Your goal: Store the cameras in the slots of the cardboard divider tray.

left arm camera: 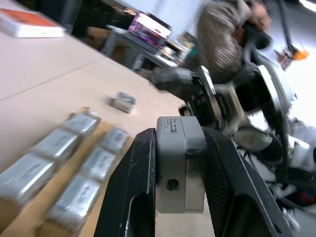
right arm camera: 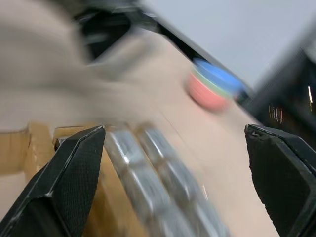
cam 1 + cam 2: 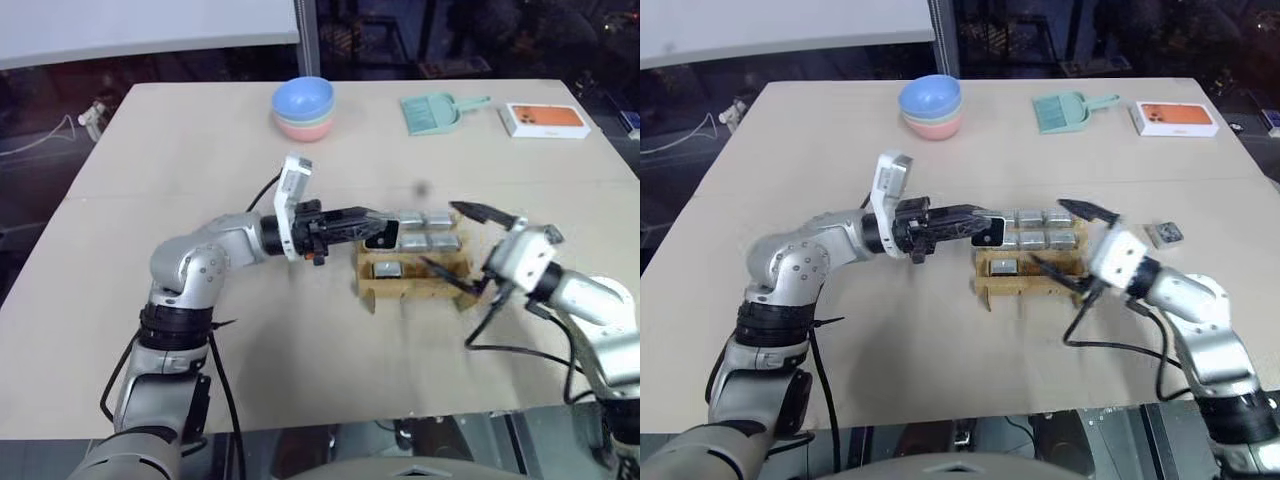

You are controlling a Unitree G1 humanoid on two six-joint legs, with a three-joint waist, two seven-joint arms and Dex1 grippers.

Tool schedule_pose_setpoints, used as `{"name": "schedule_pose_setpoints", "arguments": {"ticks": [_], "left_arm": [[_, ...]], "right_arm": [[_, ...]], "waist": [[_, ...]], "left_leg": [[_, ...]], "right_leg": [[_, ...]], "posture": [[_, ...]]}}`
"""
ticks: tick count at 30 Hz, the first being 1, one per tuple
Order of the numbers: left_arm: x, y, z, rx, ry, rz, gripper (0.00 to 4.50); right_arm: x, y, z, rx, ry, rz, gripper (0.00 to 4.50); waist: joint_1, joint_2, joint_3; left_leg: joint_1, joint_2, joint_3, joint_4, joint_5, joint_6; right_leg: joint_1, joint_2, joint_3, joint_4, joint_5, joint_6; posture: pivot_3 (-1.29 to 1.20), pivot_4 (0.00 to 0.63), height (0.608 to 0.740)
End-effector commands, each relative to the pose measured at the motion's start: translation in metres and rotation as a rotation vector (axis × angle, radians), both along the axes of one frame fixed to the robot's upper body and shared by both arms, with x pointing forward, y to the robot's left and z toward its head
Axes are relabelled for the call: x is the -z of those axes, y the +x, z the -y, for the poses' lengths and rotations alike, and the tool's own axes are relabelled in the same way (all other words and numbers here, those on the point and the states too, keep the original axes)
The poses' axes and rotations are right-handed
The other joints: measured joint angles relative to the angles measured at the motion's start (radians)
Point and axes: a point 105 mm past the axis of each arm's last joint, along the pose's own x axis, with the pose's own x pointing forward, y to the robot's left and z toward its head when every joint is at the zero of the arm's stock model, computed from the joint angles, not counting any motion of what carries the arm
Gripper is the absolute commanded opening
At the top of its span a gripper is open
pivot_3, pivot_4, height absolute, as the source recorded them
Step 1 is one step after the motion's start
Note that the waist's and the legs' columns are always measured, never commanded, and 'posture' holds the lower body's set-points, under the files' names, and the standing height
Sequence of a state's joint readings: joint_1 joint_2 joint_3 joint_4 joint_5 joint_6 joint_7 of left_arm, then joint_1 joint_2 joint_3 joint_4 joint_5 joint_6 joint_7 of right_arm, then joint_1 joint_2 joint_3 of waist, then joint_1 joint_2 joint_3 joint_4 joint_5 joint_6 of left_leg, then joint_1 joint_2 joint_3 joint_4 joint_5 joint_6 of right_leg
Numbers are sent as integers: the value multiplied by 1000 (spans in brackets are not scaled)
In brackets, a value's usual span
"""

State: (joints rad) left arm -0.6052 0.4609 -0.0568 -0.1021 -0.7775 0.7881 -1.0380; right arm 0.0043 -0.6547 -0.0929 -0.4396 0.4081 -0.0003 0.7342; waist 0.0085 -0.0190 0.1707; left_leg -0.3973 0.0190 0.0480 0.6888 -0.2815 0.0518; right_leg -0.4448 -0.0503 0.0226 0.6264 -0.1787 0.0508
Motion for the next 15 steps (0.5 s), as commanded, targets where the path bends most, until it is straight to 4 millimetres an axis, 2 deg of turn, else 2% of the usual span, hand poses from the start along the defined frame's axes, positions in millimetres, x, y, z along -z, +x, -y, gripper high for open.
{"name": "schedule_pose_setpoints", "arguments": {"ticks": [1,3,7,10,15], "left_arm": [[5,-8,15,63,-8,191,734],[10,-7,22,51,-29,297,734],[30,-1,32,-8,-76,357,734],[41,7,34,-80,-79,412,734],[65,8,41,-96,-29,476,734]], "right_arm": [[-6,-34,10,-40,81,-169,4466],[2,-58,16,-77,96,-306,4466],[3,-102,31,-100,150,-477,4466],[0,-113,40,-71,152,-519,4466],[-6,-114,51,-27,147,-504,4466]], "waist": [[3,0,0],[7,1,-1],[7,0,-1],[0,-4,-2],[4,-7,-2]], "left_leg": [[1,0,0,0,0,0],[2,-1,1,0,0,0],[4,-1,0,1,0,1],[7,0,-1,1,-1,1],[15,2,-1,1,-1,1]], "right_leg": [[1,0,0,0,-1,-1],[3,0,-1,0,-2,-3],[7,0,-3,-2,-3,-4],[8,0,0,-2,-3,-3],[15,0,0,-2,-5,1]], "posture": [[0,150,740],[0,150,740],[0,150,740],[0,150,740],[0,150,740]]}}
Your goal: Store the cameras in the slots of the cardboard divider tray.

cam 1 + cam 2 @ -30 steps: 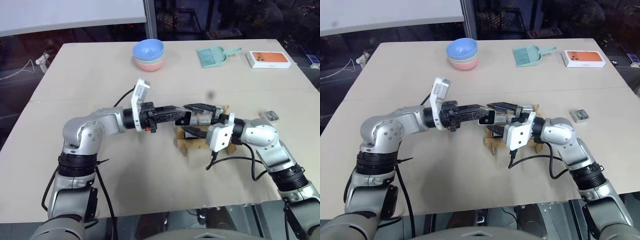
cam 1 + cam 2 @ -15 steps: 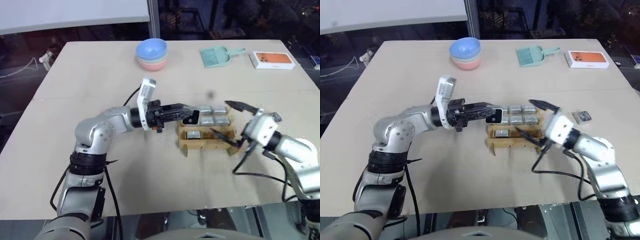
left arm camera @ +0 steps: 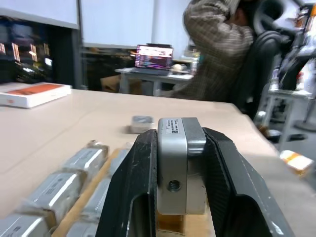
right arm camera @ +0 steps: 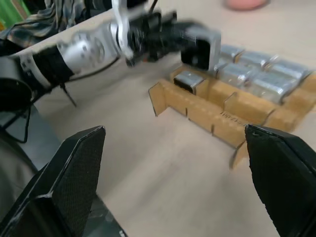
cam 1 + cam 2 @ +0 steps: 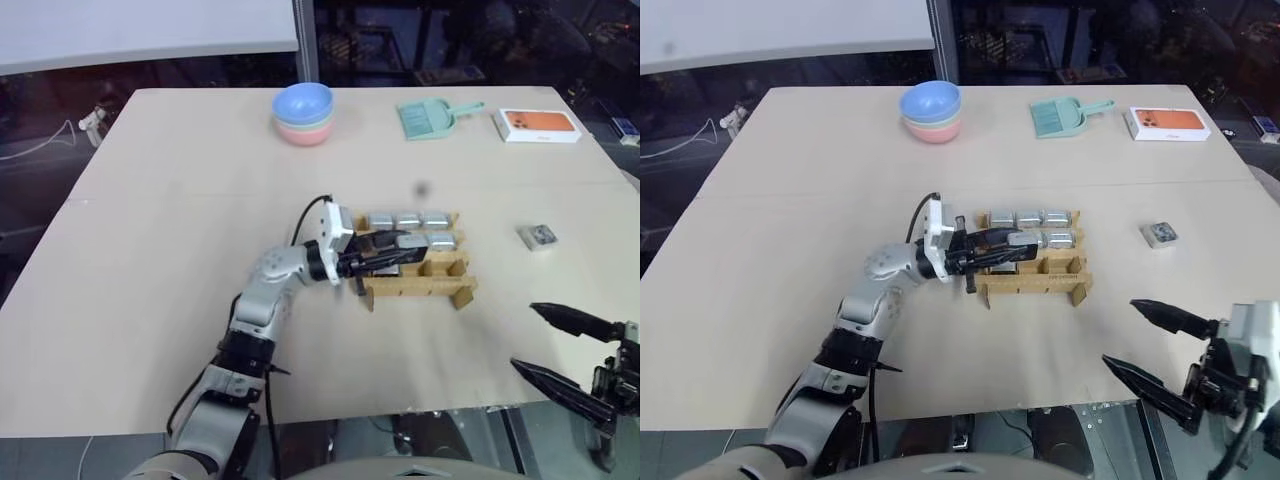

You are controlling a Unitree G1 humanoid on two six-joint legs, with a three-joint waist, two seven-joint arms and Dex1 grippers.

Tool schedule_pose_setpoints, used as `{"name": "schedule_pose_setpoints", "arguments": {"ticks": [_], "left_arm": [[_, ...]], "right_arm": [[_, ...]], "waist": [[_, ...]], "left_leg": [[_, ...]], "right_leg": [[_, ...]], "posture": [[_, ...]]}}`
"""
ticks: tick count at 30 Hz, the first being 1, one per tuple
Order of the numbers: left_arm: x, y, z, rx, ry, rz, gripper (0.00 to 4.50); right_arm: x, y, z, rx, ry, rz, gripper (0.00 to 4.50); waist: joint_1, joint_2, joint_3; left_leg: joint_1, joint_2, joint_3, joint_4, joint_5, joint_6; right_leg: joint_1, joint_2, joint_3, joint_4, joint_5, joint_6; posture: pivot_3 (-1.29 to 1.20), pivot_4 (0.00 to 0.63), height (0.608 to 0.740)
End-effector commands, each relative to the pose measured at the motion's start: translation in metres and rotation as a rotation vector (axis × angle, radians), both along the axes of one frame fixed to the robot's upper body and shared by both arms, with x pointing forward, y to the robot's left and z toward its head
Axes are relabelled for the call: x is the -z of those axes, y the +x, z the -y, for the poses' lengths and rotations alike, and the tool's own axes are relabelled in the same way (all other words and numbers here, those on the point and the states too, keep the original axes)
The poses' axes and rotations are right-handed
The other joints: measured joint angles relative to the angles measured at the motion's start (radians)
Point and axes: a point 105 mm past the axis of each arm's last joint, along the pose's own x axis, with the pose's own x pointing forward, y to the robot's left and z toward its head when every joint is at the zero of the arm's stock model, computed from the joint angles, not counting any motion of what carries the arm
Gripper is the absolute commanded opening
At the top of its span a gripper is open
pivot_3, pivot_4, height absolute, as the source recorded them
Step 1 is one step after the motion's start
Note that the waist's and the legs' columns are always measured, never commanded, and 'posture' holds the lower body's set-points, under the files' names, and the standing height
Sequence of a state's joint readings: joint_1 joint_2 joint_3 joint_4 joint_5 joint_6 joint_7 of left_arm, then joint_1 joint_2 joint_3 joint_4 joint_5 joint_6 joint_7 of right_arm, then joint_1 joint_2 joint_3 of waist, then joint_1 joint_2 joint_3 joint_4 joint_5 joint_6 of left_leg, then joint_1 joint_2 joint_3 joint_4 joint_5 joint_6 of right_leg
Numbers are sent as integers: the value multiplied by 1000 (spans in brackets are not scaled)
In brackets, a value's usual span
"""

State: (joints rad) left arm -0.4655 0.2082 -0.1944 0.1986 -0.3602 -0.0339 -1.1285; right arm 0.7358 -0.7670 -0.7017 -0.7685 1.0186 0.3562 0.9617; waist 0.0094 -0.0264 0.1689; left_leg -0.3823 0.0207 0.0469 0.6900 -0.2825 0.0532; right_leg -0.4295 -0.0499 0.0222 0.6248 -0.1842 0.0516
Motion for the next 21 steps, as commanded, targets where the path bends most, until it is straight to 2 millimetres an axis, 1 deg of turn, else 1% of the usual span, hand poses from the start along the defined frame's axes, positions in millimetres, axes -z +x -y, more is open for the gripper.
{"name": "schedule_pose_setpoints", "arguments": {"ticks": [1,6,10,13,15,19,21], "left_arm": [[5,3,7,-22,10,78,734],[12,14,14,-33,24,103,734],[12,21,20,-42,-7,66,734],[7,16,27,27,-29,51,734],[7,14,28,53,-17,55,734],[15,10,28,104,78,81,734],[18,12,27,99,113,97,734]], "right_arm": [[-11,-1,-1,-6,-6,43,4466],[-16,4,-4,2,-11,88,4466],[-18,8,-5,6,-12,100,4466],[-17,8,-6,6,-19,101,4466],[-17,8,-7,8,-19,103,4466],[-18,9,-7,18,-20,116,4466],[-18,10,-8,20,-19,118,4466]], "waist": [[5,0,0],[7,0,0],[6,-1,0],[7,-1,0],[7,-1,0],[6,-1,0],[7,-1,0]], "left_leg": [[0,0,0,0,0,0],[-1,-1,-1,0,0,0],[-2,-1,-1,0,-1,1],[-2,-1,-2,0,-1,2],[-2,-1,-2,0,-1,2],[-3,-1,-2,0,-1,2],[-3,-1,-2,0,-1,2]], "right_leg": [[0,0,0,0,0,0],[0,0,0,-1,0,0],[0,0,0,-2,0,0],[0,0,-1,-2,0,0],[0,-1,-1,-2,0,0],[0,-1,-1,-2,0,0],[0,-1,-1,-2,0,0]], "posture": [[0,150,740],[0,150,740],[0,150,740],[0,150,740],[0,150,740],[0,150,740],[0,150,740]]}}
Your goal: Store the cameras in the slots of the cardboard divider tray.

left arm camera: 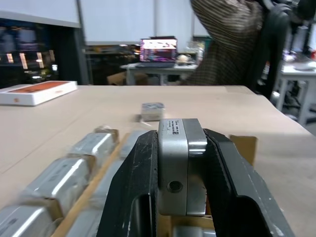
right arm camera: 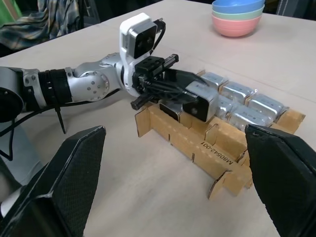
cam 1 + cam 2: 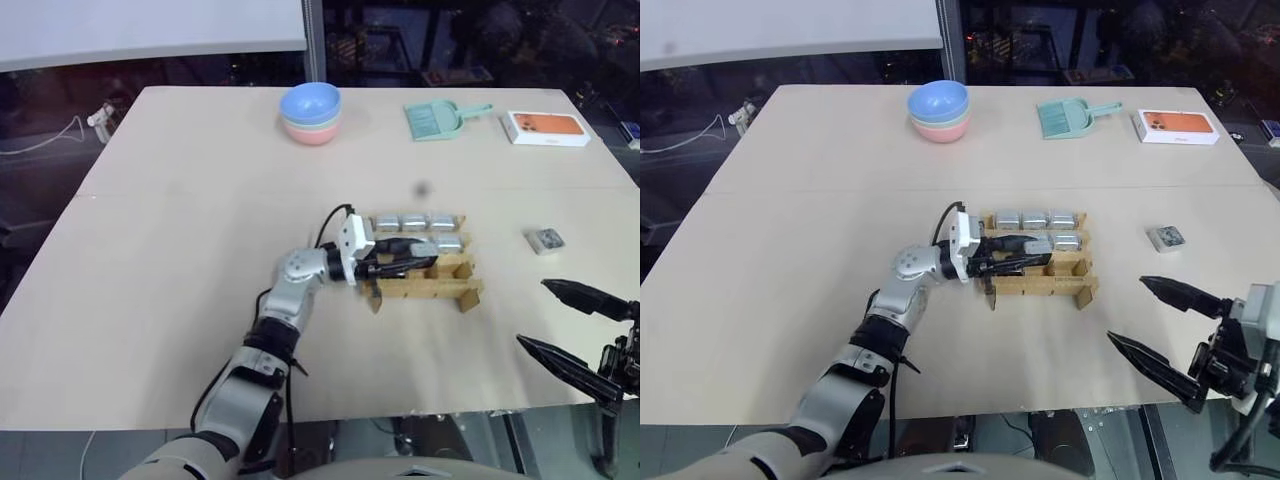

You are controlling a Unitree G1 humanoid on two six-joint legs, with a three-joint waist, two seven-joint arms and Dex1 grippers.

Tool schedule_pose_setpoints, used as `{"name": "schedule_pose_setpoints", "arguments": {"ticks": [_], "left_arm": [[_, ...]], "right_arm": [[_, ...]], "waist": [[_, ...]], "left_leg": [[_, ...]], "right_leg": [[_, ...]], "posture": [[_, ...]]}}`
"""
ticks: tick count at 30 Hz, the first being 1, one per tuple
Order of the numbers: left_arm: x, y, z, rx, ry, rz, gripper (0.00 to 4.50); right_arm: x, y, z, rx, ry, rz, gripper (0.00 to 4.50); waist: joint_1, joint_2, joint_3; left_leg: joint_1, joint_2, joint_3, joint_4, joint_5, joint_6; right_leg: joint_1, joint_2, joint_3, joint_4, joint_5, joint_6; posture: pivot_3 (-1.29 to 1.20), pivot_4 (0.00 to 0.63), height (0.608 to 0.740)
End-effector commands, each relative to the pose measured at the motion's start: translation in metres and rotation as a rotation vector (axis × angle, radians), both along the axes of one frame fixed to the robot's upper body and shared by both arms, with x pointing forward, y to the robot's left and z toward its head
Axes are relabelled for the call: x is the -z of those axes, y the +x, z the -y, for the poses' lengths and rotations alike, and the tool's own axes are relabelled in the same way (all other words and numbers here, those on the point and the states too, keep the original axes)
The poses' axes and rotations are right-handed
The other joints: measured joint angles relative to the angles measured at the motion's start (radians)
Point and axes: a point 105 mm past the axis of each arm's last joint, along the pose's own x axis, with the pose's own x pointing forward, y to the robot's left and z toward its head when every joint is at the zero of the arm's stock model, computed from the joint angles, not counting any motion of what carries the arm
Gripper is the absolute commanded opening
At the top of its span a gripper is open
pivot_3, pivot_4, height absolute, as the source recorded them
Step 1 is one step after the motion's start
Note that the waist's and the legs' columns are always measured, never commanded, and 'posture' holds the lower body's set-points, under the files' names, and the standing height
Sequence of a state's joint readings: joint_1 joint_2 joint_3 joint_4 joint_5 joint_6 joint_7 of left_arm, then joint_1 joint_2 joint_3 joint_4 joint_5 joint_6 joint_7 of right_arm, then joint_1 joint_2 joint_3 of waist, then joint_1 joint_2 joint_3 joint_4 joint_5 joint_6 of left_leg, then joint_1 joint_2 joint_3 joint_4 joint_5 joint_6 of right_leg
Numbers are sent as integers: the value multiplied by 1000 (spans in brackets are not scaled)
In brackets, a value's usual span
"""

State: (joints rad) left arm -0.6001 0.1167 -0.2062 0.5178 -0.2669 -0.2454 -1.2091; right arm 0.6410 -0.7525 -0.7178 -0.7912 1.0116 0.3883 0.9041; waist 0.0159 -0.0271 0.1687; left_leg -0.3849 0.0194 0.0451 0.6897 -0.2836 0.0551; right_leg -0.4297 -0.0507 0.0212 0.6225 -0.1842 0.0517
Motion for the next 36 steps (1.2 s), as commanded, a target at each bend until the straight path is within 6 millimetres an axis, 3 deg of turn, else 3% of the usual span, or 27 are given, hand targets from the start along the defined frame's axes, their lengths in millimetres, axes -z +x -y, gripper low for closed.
{"name": "schedule_pose_setpoints", "arguments": {"ticks": [1,8,15,17,24,26,31,33,36], "left_arm": [[4,-1,3,27,73,49,734],[9,2,2,10,114,41,734],[11,-2,3,35,108,7,3779],[11,-3,3,34,108,-5,4321],[-1,3,-5,18,79,-17,4321],[-13,4,-10,12,40,-9,4321],[-72,-8,-39,69,-66,-7,4321],[-81,-12,-47,78,-55,-17,4321],[-93,-22,-76,96,69,-14,4321]], "right_arm": [[-5,-1,-6,-14,-7,31,4466],[-5,1,-7,-11,-11,42,4466],[-3,2,-6,-13,-21,44,4500],[-3,3,-6,-14,-22,45,4500],[-1,6,-5,-17,-23,45,4500],[0,7,-5,-19,-26,44,4500],[9,20,-13,-27,-80,43,4500],[12,24,-15,-33,-111,53,4500],[24,46,-21,-21,-232,96,4500]], "waist": [[0,0,0],[0,0,0],[-1,0,0],[-1,0,0],[-1,0,0],[-2,0,0],[-11,0,1],[-9,1,0],[-12,0,1]], "left_leg": [[0,0,0,0,0,0],[0,1,0,0,0,0],[0,1,0,0,0,0],[0,2,0,0,0,0],[0,2,0,-1,0,0],[0,2,0,-1,0,0],[0,4,0,-1,0,0],[0,4,0,-1,0,0],[1,3,1,-2,0,0]], "right_leg": [[0,0,0,0,0,0],[0,0,0,0,0,0],[0,0,0,0,0,0],[0,0,0,0,0,0],[0,0,0,0,0,0],[0,0,0,0,0,0],[-2,0,0,0,0,0],[-2,0,0,0,0,0],[-2,0,0,0,0,0]], "posture": [[0,150,740],[0,150,740],[0,150,740],[0,150,740],[0,150,740],[0,150,740],[0,150,740],[0,150,740],[0,150,740]]}}
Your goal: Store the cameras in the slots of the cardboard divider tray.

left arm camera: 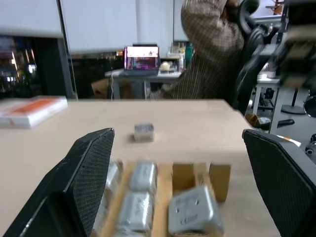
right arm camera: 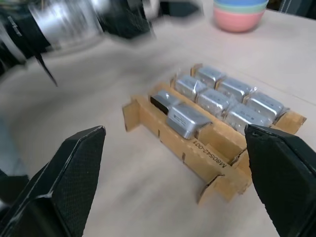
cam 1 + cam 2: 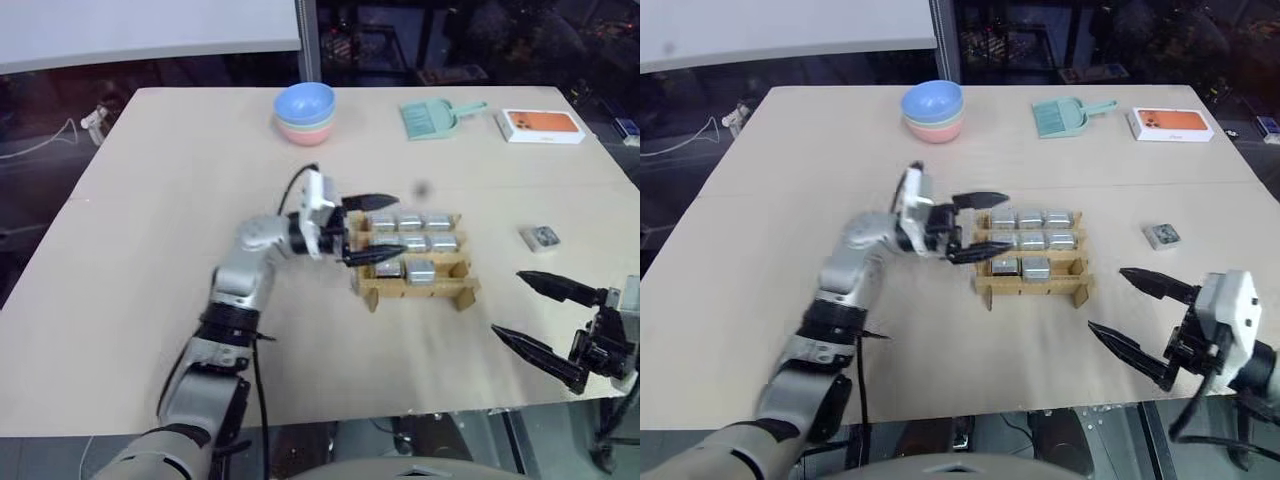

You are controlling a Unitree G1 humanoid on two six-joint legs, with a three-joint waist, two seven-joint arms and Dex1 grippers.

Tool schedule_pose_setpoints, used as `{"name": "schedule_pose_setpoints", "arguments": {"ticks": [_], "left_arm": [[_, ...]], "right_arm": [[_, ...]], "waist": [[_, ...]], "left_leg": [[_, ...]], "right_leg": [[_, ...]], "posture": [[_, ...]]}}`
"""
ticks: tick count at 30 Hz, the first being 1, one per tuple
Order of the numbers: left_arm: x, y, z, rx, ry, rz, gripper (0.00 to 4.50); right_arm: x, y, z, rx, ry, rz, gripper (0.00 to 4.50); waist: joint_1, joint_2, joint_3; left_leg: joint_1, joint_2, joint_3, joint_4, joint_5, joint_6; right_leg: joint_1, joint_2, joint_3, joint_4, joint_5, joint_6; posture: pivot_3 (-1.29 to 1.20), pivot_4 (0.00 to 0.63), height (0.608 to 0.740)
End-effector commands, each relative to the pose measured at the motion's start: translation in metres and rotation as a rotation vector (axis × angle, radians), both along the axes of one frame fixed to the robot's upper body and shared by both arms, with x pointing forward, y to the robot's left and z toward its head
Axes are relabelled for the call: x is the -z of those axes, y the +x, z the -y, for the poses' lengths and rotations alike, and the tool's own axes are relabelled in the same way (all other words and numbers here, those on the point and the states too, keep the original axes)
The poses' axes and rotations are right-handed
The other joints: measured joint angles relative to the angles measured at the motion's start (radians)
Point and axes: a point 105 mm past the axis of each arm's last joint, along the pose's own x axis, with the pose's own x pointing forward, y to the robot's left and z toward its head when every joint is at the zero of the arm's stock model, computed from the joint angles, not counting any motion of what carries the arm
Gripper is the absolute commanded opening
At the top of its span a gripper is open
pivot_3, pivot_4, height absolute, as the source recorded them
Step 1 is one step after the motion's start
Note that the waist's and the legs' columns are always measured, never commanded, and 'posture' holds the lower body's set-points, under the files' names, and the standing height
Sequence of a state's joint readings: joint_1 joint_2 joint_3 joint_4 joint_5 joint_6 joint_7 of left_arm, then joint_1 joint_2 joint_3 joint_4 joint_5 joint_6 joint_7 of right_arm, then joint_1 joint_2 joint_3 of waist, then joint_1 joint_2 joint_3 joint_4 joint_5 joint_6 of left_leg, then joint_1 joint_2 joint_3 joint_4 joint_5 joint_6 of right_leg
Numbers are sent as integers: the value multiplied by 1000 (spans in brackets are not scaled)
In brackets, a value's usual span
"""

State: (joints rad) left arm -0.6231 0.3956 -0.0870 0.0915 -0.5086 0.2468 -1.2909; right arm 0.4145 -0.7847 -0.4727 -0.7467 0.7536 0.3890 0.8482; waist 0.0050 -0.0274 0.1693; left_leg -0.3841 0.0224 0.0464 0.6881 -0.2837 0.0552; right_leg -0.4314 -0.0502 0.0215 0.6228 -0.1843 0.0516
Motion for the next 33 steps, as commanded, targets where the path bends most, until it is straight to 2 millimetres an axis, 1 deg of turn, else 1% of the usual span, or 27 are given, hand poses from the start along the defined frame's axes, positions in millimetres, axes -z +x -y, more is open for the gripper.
{"name": "schedule_pose_setpoints", "arguments": {"ticks": [1,4,7,9,12,14,15,18,21,23,33], "left_arm": [[-21,-14,-26,42,100,23,4321],[-27,-16,-46,11,218,34,4321],[-37,-17,-64,-37,309,66,4321],[-41,-23,-71,-36,359,71,4321],[-50,-28,-75,-48,372,83,4321],[-60,-34,-77,-47,361,93,4321],[-65,-37,-78,-45,355,95,4321],[-69,-42,-79,-52,361,104,4321],[-65,-46,-84,-55,367,55,4321],[-62,-48,-87,-62,385,43,4321],[-59,-52,-86,-55,377,29,4321]], "right_arm": [[9,20,-6,3,-122,63,4500],[14,35,-18,-45,-185,116,4500],[18,56,-29,-71,-234,175,4500],[24,67,-33,-96,-296,205,4500],[28,82,-32,-85,-362,230,4500],[28,84,-37,-125,-363,233,4500],[29,86,-39,-139,-377,245,4500],[32,92,-40,-169,-435,278,4500],[32,93,-44,-211,-442,293,4500],[31,95,-45,-224,-456,313,4500],[32,97,-52,-277,-493,365,4500]], "waist": [[-4,0,0],[-10,1,1],[-9,0,3],[-8,0,3],[-3,0,3],[-2,0,3],[-2,0,3],[-4,0,3],[-8,0,3],[-12,0,3],[-16,0,3]], "left_leg": [[0,0,0,0,0,0],[-1,0,0,0,0,0],[-2,-1,0,-1,0,0],[-3,-1,0,-1,0,0],[-5,-1,0,-1,0,0],[-11,-1,0,0,0,0],[-14,-2,0,1,1,-1],[-15,-2,1,1,1,-1],[-15,-2,1,1,1,-1],[-14,-2,1,1,1,-1],[-13,-2,1,1,1,-1]], "right_leg": [[0,0,0,0,0,0],[-2,0,0,0,0,0],[-2,0,-1,0,0,0],[-3,0,-1,-1,0,0],[-4,0,-1,-1,0,0],[-10,0,-1,-1,0,0],[-12,0,-1,0,2,-3],[-13,0,-1,1,3,-2],[-13,1,-1,1,2,-3],[-13,1,0,2,0,0],[-13,1,0,3,3,-3]], "posture": [[0,150,740],[0,150,740],[0,150,740],[0,150,740],[0,150,740],[0,150,740],[0,150,740],[0,150,740],[0,150,740],[0,150,740],[0,150,740]]}}
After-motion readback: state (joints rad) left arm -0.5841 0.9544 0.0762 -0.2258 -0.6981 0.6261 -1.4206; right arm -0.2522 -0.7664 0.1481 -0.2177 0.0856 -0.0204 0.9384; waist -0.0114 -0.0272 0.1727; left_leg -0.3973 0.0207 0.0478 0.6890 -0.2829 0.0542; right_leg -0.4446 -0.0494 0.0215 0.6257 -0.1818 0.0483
